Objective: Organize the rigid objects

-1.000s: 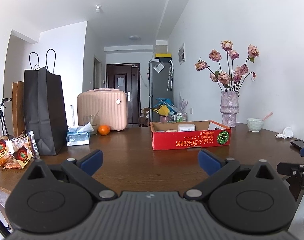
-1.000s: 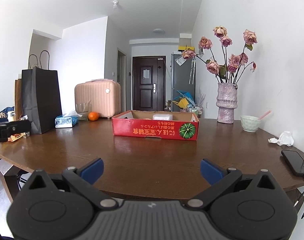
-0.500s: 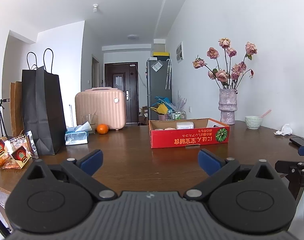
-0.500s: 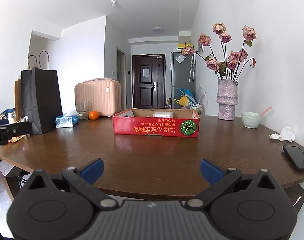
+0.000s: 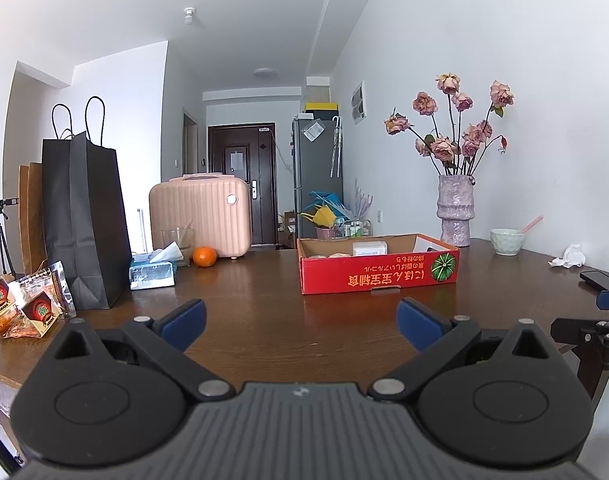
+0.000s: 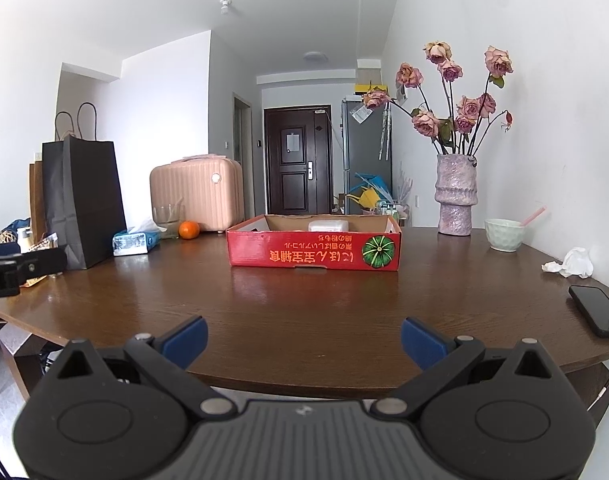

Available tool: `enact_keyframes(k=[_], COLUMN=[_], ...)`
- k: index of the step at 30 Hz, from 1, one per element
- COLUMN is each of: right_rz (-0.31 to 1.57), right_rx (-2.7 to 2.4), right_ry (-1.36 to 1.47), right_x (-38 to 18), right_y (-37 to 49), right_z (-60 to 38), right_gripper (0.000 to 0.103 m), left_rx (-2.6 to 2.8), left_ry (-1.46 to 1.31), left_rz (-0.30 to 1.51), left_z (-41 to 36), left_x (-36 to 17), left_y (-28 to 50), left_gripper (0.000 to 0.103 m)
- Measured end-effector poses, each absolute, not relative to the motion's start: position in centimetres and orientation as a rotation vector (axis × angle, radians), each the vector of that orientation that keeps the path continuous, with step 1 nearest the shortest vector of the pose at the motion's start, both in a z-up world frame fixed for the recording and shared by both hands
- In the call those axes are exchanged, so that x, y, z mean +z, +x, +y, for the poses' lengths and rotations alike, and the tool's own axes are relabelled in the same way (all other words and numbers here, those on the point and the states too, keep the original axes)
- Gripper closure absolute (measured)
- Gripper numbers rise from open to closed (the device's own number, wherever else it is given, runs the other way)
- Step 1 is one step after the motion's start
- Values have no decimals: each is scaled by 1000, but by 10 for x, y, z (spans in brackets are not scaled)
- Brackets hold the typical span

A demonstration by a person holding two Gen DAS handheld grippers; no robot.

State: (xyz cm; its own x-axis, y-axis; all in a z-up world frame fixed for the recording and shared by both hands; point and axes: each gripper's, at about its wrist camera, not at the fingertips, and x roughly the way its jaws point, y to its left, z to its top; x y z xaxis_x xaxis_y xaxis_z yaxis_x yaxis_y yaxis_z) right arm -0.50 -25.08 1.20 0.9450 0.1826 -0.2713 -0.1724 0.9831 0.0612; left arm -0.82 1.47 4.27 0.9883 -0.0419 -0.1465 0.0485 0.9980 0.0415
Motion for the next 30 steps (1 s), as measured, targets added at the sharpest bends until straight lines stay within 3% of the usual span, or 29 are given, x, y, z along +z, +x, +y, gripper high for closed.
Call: enact_keyframes(k=[30], right_rz=[302], right_rx=[183], right_ry=[48], right_x=[7], right_y=[-4], right_z=[-248], right_gripper=[0], left_rx=[-45], left_ry=[45], left_rz=[159], left_z=[13], left_x=[40], left_y=[-7], left_gripper=[0])
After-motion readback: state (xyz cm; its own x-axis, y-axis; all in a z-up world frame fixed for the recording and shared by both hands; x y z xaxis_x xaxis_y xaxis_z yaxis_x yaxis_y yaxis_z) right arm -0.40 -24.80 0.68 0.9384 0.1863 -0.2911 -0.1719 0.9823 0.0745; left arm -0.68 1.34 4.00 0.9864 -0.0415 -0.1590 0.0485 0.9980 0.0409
